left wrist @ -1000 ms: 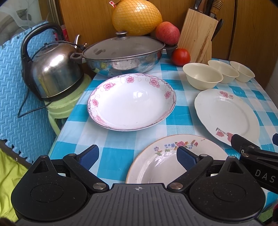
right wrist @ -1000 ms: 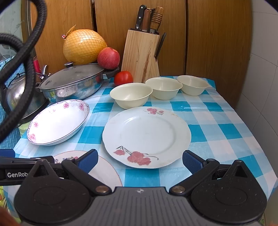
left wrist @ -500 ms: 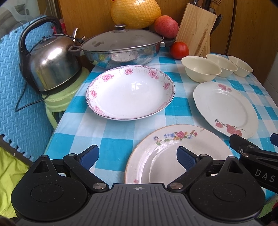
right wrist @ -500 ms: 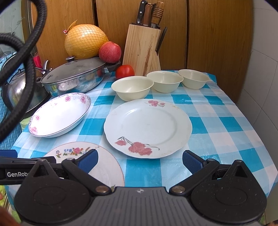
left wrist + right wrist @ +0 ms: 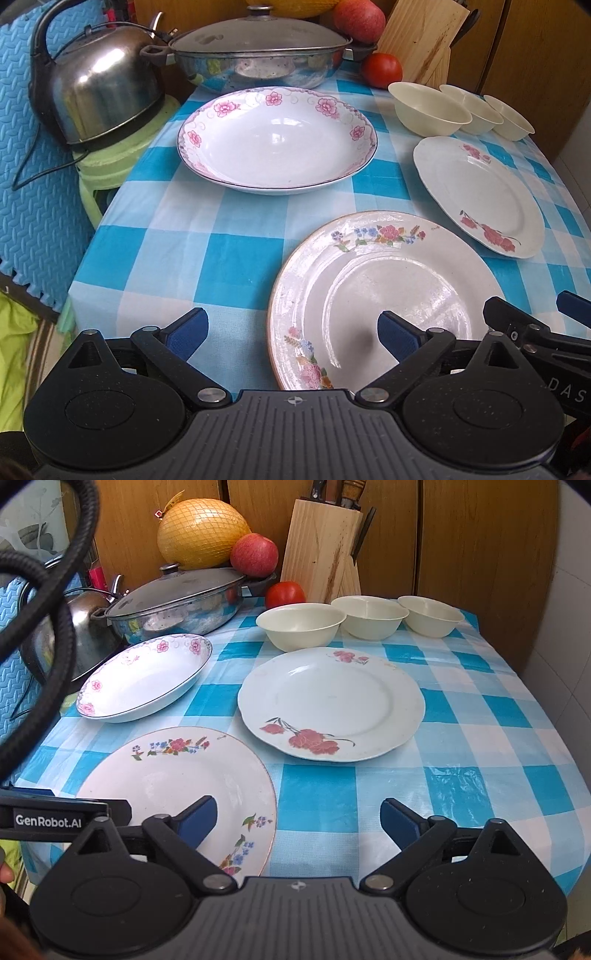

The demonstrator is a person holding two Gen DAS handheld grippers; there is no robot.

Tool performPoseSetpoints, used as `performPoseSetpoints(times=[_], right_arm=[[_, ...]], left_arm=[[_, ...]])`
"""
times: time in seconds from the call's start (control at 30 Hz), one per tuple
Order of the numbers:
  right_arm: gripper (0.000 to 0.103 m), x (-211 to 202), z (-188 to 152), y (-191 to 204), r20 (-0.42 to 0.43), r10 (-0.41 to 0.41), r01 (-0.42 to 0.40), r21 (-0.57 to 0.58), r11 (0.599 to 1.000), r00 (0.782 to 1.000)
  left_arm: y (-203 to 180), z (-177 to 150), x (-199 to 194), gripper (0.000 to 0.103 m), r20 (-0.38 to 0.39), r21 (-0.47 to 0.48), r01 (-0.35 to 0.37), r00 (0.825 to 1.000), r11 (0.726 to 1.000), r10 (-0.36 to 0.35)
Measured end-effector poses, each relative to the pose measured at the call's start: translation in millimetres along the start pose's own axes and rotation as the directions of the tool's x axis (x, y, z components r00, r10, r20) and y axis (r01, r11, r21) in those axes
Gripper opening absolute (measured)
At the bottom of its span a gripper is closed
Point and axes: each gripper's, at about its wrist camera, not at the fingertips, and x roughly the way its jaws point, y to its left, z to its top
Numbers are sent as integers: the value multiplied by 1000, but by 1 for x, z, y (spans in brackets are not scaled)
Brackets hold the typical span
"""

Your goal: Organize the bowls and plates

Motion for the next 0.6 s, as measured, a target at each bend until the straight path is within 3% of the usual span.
performPoseSetpoints(times=[0.03, 0.1, 0.13, 0.23, 0.4, 0.5, 0.6], right_arm=[[85, 2, 0, -1, -11, 13, -13, 5, 1000, 1000], [65, 5, -1, -2, -38, 55, -54, 23, 998, 998], [60, 8, -1, -3, -55, 80, -78, 36, 996, 995], [56, 11, 0, -2, -61, 98, -96, 37, 995, 993], [37, 12, 2, -5, -77, 207, -202, 73, 977, 975], [35, 14, 3, -4, -83, 215, -209, 69, 975, 973], [31, 16, 5, -11, -92, 236, -227, 104, 968, 967]], left_arm=[[2, 0, 2, 100, -10, -12, 6, 1000, 1000, -6], [4, 1, 6, 99, -29, -29, 12, 999, 1000, -12], [3, 1, 8, 100, -35, -27, 11, 999, 1000, -12], [-1, 2, 8, 100, -27, -9, 7, 1000, 1000, -7], [-10, 3, 8, 95, -20, 39, 34, 999, 999, -33], [-18, 4, 7, 88, -16, 71, 61, 998, 996, -60], [-19, 5, 8, 88, -18, 67, 80, 997, 995, -79]])
